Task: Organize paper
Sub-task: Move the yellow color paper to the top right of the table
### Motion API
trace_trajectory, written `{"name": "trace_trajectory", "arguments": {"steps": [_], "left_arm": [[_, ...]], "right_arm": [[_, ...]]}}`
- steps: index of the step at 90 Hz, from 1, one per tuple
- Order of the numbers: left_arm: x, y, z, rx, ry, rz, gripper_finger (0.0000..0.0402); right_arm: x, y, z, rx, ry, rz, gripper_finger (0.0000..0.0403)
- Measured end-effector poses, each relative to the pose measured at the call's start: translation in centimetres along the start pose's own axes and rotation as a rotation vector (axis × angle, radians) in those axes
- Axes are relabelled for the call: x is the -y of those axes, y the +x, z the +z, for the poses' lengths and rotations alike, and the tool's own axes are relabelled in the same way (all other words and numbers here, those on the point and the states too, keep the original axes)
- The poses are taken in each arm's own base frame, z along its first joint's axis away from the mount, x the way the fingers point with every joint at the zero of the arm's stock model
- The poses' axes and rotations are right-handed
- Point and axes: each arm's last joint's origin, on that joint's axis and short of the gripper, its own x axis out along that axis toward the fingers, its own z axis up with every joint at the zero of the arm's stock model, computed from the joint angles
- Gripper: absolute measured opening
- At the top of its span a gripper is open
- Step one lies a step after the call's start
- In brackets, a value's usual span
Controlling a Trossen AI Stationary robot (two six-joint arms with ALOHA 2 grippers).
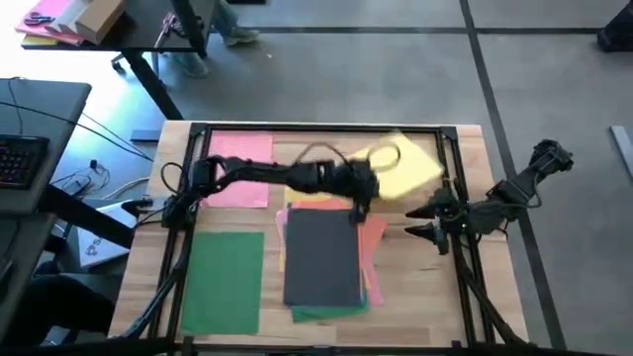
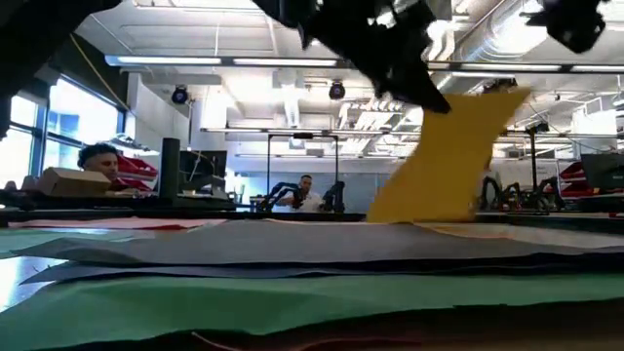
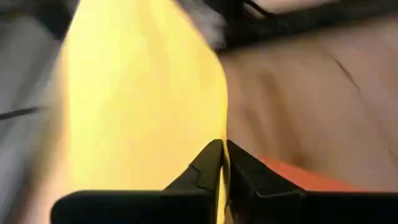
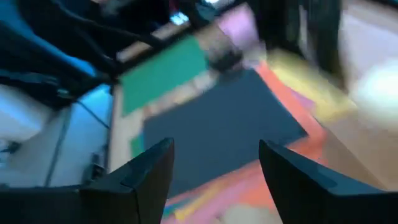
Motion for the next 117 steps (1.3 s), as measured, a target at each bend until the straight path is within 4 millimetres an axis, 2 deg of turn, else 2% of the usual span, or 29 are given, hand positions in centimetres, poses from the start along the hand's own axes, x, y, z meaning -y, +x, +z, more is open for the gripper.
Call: {"name": "trace_trajectory", "arguments": {"steps": [8, 21, 33, 41, 47, 65, 77, 93, 104, 110, 117], "left_arm": [[2.0, 2.4, -1.3, 0.007, 0.053, -0.011, 0.0000], [3.9, 5.9, -3.0, 0.069, 0.158, 0.030, 0.0000], [5.3, 7.2, -3.3, 0.136, 0.291, 0.042, 0.0000], [5.8, 7.2, -3.4, 0.135, 0.315, -0.015, 0.0000], [5.9, 7.2, -3.7, 0.108, 0.270, -0.045, 0.0000], [4.8, 7.3, -4.2, 0.084, 0.172, -0.038, 0.0010], [4.3, 7.3, -4.4, 0.081, 0.141, -0.046, 0.0044], [4.2, 7.0, -4.7, 0.019, 0.074, -0.045, 0.0110], [4.9, 4.7, -3.8, -0.061, 0.037, -0.238, 0.0141], [6.2, 3.2, -3.2, -0.113, 0.036, -0.355, 0.0150], [7.9, 1.9, -2.8, -0.185, 0.049, -0.414, 0.0155]], "right_arm": [[0.3, 0.1, 0.0, 0.022, -0.027, -0.057, 0.0222], [2.1, 0.8, -0.8, -0.007, 0.038, -0.280, 0.0222], [3.8, 1.2, -1.8, -0.098, 0.149, -0.469, 0.0222], [4.6, 1.4, -2.3, -0.168, 0.197, -0.570, 0.0222], [4.9, 1.8, -2.5, -0.200, 0.214, -0.624, 0.0222], [5.3, 3.6, -2.7, -0.281, 0.225, -0.711, 0.0222], [5.6, 4.9, -3.1, -0.351, 0.238, -0.772, 0.0222], [6.6, 7.0, -3.6, -0.441, 0.262, -0.888, 0.0222], [7.5, 8.6, -4.2, -0.545, 0.240, -0.959, 0.0222], [8.0, 9.6, -4.6, -0.606, 0.227, -0.988, 0.0222], [8.7, 10.9, -5.0, -0.648, 0.221, -0.999, 0.0222]]}}
